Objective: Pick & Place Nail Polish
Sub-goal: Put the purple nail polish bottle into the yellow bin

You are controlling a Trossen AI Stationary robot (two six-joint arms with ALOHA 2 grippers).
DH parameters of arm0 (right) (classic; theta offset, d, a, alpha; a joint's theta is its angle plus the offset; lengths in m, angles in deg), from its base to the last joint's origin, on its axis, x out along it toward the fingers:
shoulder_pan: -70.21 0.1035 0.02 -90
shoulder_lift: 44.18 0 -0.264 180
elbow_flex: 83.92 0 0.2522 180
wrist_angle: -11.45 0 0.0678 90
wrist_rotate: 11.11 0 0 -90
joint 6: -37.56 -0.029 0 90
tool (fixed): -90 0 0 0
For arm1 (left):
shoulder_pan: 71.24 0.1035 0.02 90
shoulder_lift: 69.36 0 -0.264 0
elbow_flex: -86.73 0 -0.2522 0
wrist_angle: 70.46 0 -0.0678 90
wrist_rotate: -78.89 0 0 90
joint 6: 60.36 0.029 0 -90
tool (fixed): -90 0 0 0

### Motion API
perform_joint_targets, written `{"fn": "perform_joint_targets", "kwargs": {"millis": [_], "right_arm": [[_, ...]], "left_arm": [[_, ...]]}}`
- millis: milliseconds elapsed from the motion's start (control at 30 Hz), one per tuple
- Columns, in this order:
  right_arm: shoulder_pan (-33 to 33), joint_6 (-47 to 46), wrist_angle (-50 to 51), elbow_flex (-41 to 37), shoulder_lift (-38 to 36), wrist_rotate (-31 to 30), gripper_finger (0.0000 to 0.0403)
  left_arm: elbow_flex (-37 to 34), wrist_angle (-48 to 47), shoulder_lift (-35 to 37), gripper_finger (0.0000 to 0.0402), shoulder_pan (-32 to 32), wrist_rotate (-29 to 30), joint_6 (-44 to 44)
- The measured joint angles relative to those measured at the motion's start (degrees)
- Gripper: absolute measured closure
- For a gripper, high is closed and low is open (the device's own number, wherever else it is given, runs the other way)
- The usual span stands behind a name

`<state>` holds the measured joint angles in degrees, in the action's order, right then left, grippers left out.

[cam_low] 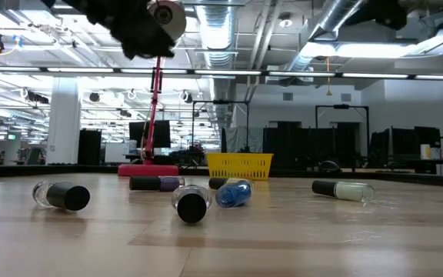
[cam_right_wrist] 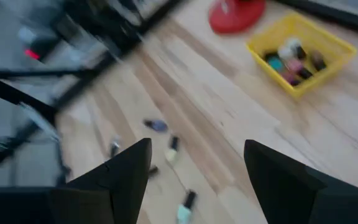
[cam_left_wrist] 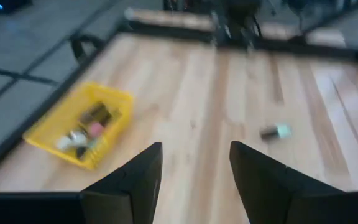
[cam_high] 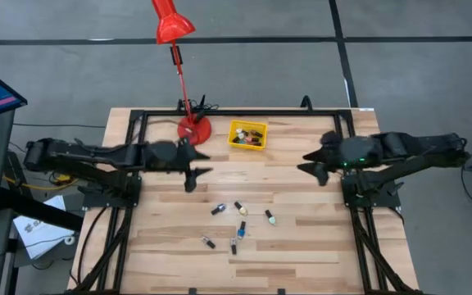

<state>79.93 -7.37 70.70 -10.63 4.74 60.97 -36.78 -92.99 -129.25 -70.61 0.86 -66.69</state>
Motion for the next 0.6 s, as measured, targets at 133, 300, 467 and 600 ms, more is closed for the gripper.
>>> {"fn": "perform_joint_targets", "kwargs": {"millis": [133, 300, 467, 600], "right_arm": [[2.5, 9.1, -15.2, -9.2, -8.2, -0.5, 0.0155], [4.5, 16.9, -31.4, -20.0, -17.1, 0.2, 0.0155], [4.4, 16.9, -35.2, -27.2, -26.0, -0.3, 0.0155], [4.4, 16.8, -37.3, -31.0, -31.1, -0.3, 0.0155]], "left_arm": [[-2.3, 0.1, -3.6, 0.0207, -5.3, 0.3, 1.5], [-3.4, 0.3, -9.2, 0.0191, -9.8, 0.9, -1.4], [-3.4, 1.8, -14.7, 0.0178, -12.7, 4.3, -4.9], [-3.4, 3.0, -19.0, 0.017, -14.6, 5.2, -8.5]]}}
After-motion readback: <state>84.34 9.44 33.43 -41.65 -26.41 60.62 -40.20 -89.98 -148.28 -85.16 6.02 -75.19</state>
